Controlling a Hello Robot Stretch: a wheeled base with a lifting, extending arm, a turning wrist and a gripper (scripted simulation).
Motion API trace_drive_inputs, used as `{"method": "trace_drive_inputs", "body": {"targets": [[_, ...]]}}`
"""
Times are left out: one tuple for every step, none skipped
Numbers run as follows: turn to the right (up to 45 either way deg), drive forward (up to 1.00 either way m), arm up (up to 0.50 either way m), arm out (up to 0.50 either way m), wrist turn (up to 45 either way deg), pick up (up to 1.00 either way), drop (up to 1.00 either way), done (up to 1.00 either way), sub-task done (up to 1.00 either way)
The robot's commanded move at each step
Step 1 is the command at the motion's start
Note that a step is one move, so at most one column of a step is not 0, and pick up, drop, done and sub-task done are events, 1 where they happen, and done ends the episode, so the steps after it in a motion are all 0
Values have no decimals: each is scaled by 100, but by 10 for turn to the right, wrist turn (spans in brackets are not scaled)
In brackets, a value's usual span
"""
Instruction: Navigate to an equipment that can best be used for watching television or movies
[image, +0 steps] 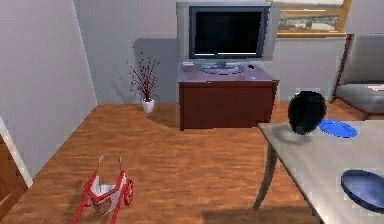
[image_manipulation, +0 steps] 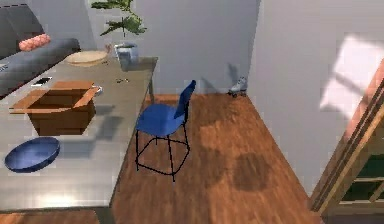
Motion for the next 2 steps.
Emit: {"method": "trace_drive_inputs", "body": {"targets": [[0,100,0,0,0,0,0,0,0],[30,0,0,0,0,0,0,0,0]]}}
